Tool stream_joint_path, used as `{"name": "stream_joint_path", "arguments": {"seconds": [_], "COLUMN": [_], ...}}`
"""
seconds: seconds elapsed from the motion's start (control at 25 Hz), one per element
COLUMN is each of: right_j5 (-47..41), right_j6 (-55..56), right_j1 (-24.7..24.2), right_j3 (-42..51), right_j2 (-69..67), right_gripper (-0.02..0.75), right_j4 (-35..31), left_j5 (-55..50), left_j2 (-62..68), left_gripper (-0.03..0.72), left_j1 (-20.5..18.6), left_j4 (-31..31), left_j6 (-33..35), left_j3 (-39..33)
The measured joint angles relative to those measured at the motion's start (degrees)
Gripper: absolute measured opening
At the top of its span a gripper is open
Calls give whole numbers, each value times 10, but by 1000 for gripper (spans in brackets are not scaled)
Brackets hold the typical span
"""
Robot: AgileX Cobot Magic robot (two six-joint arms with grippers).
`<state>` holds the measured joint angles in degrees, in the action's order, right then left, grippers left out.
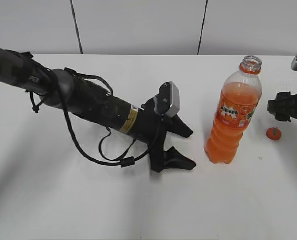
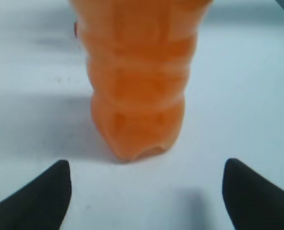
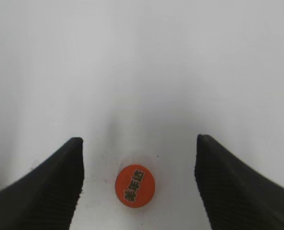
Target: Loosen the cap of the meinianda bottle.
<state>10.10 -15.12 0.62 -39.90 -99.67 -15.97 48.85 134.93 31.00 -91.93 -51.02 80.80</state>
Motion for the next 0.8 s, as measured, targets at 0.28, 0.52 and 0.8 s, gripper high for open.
{"name": "stream_joint_path", "arguments": {"seconds": [0.28,0.52,0.8], "right_j5": [1,0,-9], "right_j6": [0,-13,-41], "right_j1": [0,0,0], "right_j3": [-5,-58,-146], "right_j2": [31,43,44], "right_gripper": [545,545,545], "right_j4": [16,31,35], "left_j5": [-23,-212,-507], "left_j2": [-42,-116,-151], "left_gripper": [582,582,582], "left_j1": [-43,-63,-76], "left_j4": [-123,-123,-94], "left_j6": [-57,-64,-64], "left_j3": [0,0,0]}}
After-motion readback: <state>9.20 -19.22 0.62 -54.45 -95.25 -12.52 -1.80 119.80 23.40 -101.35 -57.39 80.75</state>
